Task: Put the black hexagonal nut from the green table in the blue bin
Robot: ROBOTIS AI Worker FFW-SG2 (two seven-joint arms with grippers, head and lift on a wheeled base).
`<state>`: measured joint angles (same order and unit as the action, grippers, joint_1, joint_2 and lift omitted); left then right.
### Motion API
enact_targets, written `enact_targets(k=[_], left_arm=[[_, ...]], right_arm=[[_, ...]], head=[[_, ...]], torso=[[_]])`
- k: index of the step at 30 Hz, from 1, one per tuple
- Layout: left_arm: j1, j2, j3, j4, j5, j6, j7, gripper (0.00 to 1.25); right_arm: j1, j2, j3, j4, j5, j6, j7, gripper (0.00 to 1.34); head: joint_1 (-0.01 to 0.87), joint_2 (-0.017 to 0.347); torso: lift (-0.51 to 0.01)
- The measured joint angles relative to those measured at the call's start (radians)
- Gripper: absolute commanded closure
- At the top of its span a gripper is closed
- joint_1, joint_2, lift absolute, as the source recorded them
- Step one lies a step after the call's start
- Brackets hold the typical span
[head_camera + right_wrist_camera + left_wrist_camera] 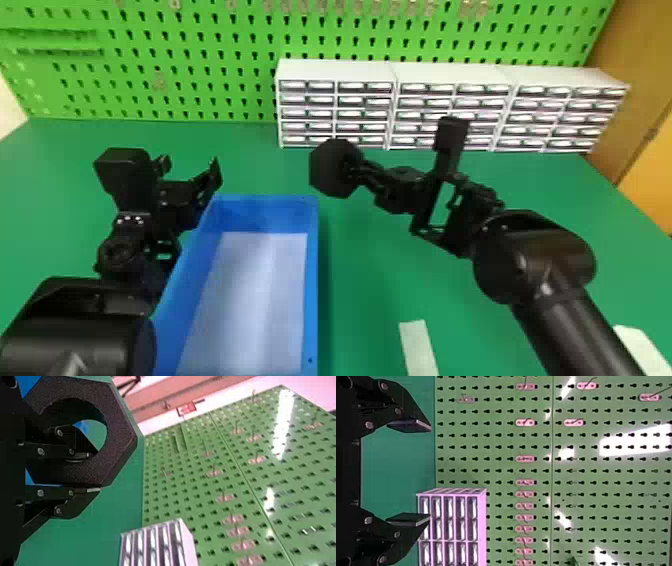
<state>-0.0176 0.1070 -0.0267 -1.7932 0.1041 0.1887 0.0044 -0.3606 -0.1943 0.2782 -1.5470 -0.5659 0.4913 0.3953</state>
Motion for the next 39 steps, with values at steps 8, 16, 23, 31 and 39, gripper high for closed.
enact_targets(k=[8, 16, 23, 31, 39], left_arm=[[0.001, 0.0, 0.001, 0.0, 0.0, 0.001, 0.0, 0.46], [0.001, 0.0, 0.001, 0.0, 0.0, 0.002, 0.0, 0.46], [0.001, 0.0, 0.001, 0.0, 0.0, 0.002, 0.0, 0.46], [-0.001, 0.0, 0.001, 0.0, -0.001, 0.002, 0.0, 0.46], [-0.002, 0.0, 0.0, 0.0, -0.001, 0.002, 0.0, 0.46]], right_arm=[[-0.023, -0.042, 0.141, 0.001, -0.102, 0.001, -0.028, 1.05], [-0.046, -0.061, 0.23, 0.002, -0.147, 0.0, -0.043, 1.05], [-0.06, -0.068, 0.282, 0.002, -0.166, 0.0, -0.049, 1.05], [-0.07, -0.069, 0.319, 0.002, -0.178, -0.005, -0.053, 1.05], [-0.078, -0.068, 0.341, 0.002, -0.181, -0.009, -0.055, 1.05]], head=[[0.691, 0.009], [0.691, 0.009], [0.691, 0.009], [0.691, 0.009], [0.691, 0.009]], torso=[[-0.097], [-0.097], [-0.097], [-0.097], [-0.097]])
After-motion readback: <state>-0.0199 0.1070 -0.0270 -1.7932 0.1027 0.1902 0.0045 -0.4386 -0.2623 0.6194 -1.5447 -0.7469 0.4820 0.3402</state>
